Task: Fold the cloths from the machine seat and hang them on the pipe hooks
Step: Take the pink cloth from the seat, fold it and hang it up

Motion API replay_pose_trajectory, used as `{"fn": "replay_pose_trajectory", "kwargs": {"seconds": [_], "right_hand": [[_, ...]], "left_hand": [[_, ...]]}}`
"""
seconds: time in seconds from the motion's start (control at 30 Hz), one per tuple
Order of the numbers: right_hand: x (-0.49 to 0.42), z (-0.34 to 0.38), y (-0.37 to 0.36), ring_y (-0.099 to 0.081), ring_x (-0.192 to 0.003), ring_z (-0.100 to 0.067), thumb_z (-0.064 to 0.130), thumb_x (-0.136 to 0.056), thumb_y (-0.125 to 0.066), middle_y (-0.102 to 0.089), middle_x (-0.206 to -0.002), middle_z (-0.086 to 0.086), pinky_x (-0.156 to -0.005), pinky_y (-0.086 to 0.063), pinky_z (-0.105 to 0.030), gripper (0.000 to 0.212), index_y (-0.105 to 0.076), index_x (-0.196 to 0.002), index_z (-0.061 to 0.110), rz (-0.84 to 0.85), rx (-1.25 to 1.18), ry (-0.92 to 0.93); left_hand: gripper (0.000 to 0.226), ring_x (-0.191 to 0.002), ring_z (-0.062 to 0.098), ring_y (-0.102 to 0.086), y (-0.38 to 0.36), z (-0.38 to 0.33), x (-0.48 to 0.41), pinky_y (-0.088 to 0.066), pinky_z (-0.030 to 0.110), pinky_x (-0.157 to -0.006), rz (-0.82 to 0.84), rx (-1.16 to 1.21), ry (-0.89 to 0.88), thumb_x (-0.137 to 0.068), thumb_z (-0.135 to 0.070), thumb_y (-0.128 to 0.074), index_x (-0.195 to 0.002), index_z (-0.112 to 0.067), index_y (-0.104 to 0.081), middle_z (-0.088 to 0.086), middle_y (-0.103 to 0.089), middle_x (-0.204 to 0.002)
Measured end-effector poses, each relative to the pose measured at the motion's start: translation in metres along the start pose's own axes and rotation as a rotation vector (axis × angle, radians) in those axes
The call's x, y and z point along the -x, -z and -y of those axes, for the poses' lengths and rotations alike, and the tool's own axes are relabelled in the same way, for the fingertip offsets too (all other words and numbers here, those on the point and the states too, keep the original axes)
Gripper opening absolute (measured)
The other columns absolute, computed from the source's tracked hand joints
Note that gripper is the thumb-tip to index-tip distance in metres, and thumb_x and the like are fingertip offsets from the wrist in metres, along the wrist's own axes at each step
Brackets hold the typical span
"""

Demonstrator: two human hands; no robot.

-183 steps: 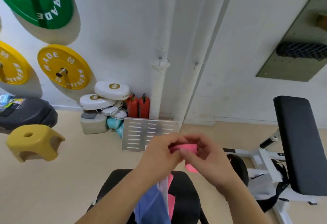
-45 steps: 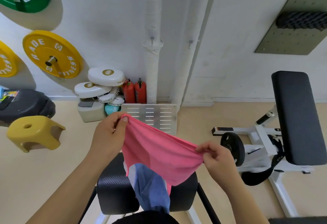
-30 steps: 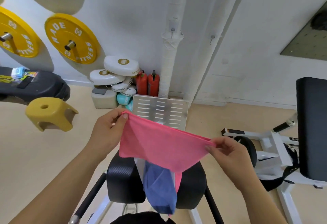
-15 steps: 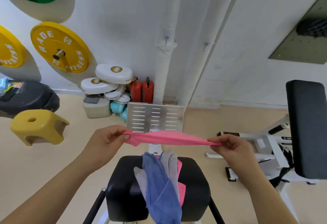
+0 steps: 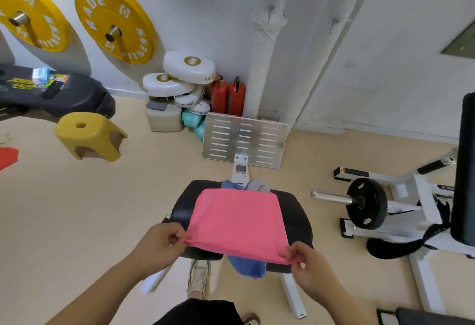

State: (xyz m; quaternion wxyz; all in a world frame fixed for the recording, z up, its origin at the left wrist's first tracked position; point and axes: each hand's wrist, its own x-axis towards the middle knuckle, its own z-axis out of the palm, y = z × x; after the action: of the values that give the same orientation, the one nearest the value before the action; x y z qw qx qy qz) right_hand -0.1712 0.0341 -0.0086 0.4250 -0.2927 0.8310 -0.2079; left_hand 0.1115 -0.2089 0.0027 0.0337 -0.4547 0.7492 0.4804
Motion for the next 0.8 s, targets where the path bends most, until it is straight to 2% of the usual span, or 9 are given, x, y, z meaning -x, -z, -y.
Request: {"fn": "replay_pose_trajectory", "kwargs": {"seconds": [0.1, 0.17, 0.27, 0.33, 0.4, 0.47, 0.6, 0.7, 0.8], "right_hand": [[0.019, -0.010, 0.005, -0.062, -0.101, -0.001, -0.002, -0.090, -0.056, -0.071, -0.105, 0.016, -0.084, -0.042, -0.006, 0.033, -0.073, -0.098, 0.025, 0.028, 0.054, 0.039], [0.026, -0.020, 0.005, -0.063, -0.094, 0.002, 0.003, -0.090, -0.059, -0.070, -0.099, 0.021, -0.080, -0.041, -0.002, 0.030, -0.078, -0.098, 0.024, 0.015, 0.057, 0.065], [0.030, -0.028, 0.004, -0.066, -0.093, 0.007, 0.008, -0.088, -0.063, -0.077, -0.092, 0.015, -0.076, -0.044, -0.002, 0.025, -0.079, -0.090, 0.027, -0.010, 0.011, 0.125], [0.026, -0.032, 0.005, -0.068, -0.090, 0.000, 0.012, -0.091, -0.063, -0.076, -0.088, 0.010, -0.076, -0.050, -0.009, 0.021, -0.076, -0.087, 0.028, 0.002, 0.005, 0.132], [0.018, -0.030, 0.007, -0.068, -0.083, -0.012, 0.013, -0.095, -0.060, -0.074, -0.083, 0.005, -0.075, -0.053, -0.023, 0.021, -0.073, -0.086, 0.027, -0.012, -0.013, 0.108], [0.003, -0.021, 0.011, -0.067, -0.083, -0.020, 0.016, -0.101, -0.056, -0.072, -0.084, 0.001, -0.071, -0.053, -0.028, 0.019, -0.069, -0.091, 0.027, -0.046, -0.051, 0.090], [-0.047, 0.009, 0.022, -0.063, -0.083, -0.020, 0.018, -0.106, -0.048, -0.068, -0.088, -0.002, -0.071, -0.049, -0.032, 0.018, -0.061, -0.097, 0.026, -0.128, -0.059, 0.092], [-0.092, 0.027, 0.026, -0.065, -0.078, -0.020, 0.018, -0.104, -0.049, -0.069, -0.083, 0.001, -0.074, -0.053, -0.039, 0.016, -0.062, -0.097, 0.026, -0.154, -0.085, 0.037], [-0.130, 0.040, 0.031, -0.066, -0.082, -0.019, 0.020, -0.103, -0.052, -0.071, -0.085, 0.002, -0.075, -0.054, -0.039, 0.013, -0.064, -0.098, 0.023, -0.174, -0.109, -0.028]], "left_hand": [[0.020, -0.069, 0.008, -0.066, -0.018, 0.005, 0.029, -0.050, 0.012, -0.068, -0.047, -0.008, -0.016, -0.089, -0.005, -0.069, -0.075, -0.018, -0.075, -0.007, -0.073, -0.076], [0.018, -0.072, 0.011, -0.067, -0.029, 0.009, 0.040, -0.052, 0.017, -0.070, -0.074, -0.013, -0.017, -0.091, -0.009, -0.069, -0.078, -0.019, -0.074, -0.003, -0.074, -0.079], [0.016, -0.070, 0.018, -0.065, -0.041, 0.012, 0.044, -0.051, 0.027, -0.067, -0.089, 0.008, 0.014, -0.091, -0.012, -0.065, -0.083, -0.022, -0.074, 0.004, -0.073, -0.081], [0.020, -0.067, 0.017, -0.062, -0.042, 0.014, 0.041, -0.051, 0.031, -0.066, -0.101, 0.000, 0.030, -0.092, -0.010, -0.060, -0.084, -0.023, -0.072, 0.005, -0.072, -0.081], [0.025, -0.066, 0.012, -0.059, -0.041, 0.014, 0.035, -0.048, 0.028, -0.065, -0.104, -0.009, 0.035, -0.094, -0.007, -0.055, -0.084, -0.025, -0.070, 0.003, -0.070, -0.080], [0.024, -0.071, 0.015, -0.061, -0.038, 0.010, 0.019, -0.049, 0.030, -0.068, -0.100, -0.008, 0.030, -0.096, -0.011, -0.053, -0.087, -0.027, -0.067, 0.000, -0.069, -0.082], [0.020, -0.078, 0.020, -0.063, -0.030, -0.002, -0.037, -0.048, 0.033, -0.068, -0.108, -0.062, 0.012, -0.101, -0.015, -0.048, -0.093, -0.030, -0.060, -0.001, -0.068, -0.084], [0.017, -0.078, 0.020, -0.065, -0.025, -0.006, -0.084, -0.052, 0.038, -0.073, -0.131, -0.064, 0.059, -0.102, -0.016, -0.047, -0.098, -0.026, -0.059, 0.000, -0.070, -0.084], [0.016, -0.081, 0.016, -0.065, -0.020, -0.006, -0.124, -0.052, 0.035, -0.076, -0.112, -0.067, 0.097, -0.102, -0.018, -0.047, -0.099, -0.028, -0.059, -0.004, -0.071, -0.087]]}}
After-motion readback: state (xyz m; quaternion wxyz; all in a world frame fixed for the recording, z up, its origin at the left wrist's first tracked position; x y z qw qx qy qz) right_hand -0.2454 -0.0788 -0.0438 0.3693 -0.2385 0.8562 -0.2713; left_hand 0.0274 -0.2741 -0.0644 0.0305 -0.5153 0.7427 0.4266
